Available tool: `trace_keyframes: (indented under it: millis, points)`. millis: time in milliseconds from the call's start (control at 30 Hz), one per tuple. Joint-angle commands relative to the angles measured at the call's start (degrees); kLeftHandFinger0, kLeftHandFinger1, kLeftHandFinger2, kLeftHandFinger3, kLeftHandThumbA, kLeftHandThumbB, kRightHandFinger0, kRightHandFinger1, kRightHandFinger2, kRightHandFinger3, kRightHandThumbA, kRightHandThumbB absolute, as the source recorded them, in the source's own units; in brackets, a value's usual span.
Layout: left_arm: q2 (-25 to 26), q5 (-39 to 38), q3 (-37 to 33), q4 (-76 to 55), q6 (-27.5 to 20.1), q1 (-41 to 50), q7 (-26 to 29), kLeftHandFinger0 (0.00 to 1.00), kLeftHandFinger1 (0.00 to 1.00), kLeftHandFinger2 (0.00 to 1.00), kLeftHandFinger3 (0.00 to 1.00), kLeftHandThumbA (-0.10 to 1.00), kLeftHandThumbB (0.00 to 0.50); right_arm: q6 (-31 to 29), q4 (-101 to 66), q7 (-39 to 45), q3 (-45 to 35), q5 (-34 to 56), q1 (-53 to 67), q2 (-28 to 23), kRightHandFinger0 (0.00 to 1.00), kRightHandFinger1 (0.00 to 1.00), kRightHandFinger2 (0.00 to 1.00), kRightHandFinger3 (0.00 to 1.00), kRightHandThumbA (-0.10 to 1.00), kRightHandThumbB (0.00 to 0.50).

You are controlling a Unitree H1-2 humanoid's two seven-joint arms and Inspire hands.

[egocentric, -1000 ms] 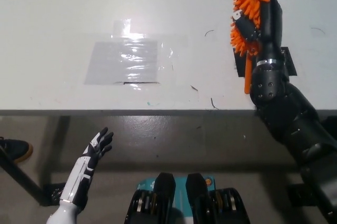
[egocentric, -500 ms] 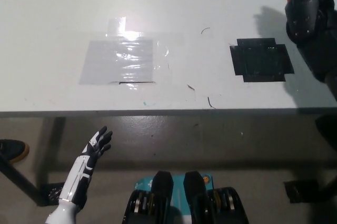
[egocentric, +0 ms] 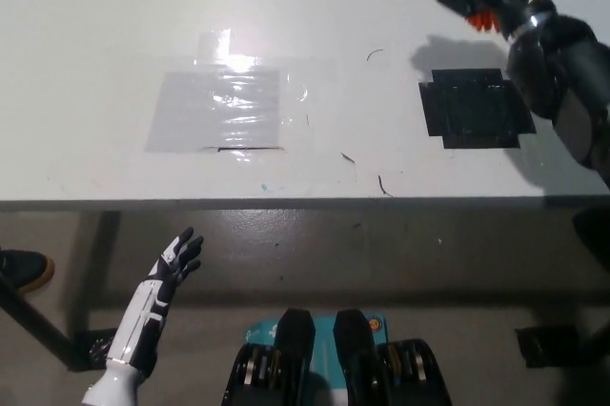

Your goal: The robot uses it right hand to pick up an extended orange duster kept in the middle of the desk and presses its handle against the desk to collapse it

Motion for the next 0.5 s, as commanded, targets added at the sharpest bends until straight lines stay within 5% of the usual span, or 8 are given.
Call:
trace_keyframes:
  millis: [0,100,200,233,267,300,333,467]
  points:
    - [0.5,0.1,0.2,-1.5,-1.9,-0.6,-0.1,1.0,1.0,1.0,1.0,1.0,0.072,2.3,1.5,5.7,-0.6,-1.3,-1.1,0.3,0.0,0.13,0.57,0.39,-0.1,0.162]
    - [0.6,0.2,0.2,-1.5,-1.8,-0.6,-0.2,1.0,1.0,1.0,1.0,1.0,0.073,3.5,2.2,9.9,-0.8,-1.3,-0.3,0.4,0.0,0.35,0.88,0.82,-0.1,0.138]
    - [0.7,0.3,0.3,-1.6,-2.0,-0.8,-0.1,1.0,1.0,1.0,1.0,1.0,0.072,5.7,3.1,16.6,-2.0,0.0,-0.3,0.6,0.05,0.47,0.94,0.91,-0.1,0.162]
    - [0.8,0.3,0.3,-1.8,-1.9,-0.6,-0.1,1.0,1.0,1.0,1.0,1.0,0.072,8.8,3.6,21.4,-3.2,1.2,-0.8,1.0,0.26,0.69,1.0,1.0,0.03,0.204]
    - [0.8,0.3,0.3,-1.8,-1.9,-0.6,-0.2,1.0,1.0,1.0,1.0,1.0,0.072,9.9,3.7,23.4,-3.8,1.7,-1.0,1.1,0.31,0.68,0.94,0.93,0.16,0.217]
    - [0.8,0.2,0.3,-1.8,-2.0,-0.7,-0.2,1.0,1.0,1.0,1.0,1.0,0.071,9.7,3.7,27.6,-4.9,2.9,-1.5,0.8,0.69,0.97,1.0,1.0,0.35,0.297]
    - [0.7,0.2,0.3,-1.9,-1.8,-0.7,-0.2,1.0,1.0,1.0,1.0,1.0,0.072,10.9,3.4,32.2,-4.6,2.5,-2.4,0.5,1.0,1.0,1.0,1.0,0.61,0.396]
    - [0.7,0.2,0.3,-1.9,-1.8,-0.6,-0.1,1.0,1.0,1.0,1.0,1.0,0.071,12.2,2.3,37.3,-6.4,3.8,-3.4,0.1,1.0,1.0,1.0,1.0,0.84,0.5]
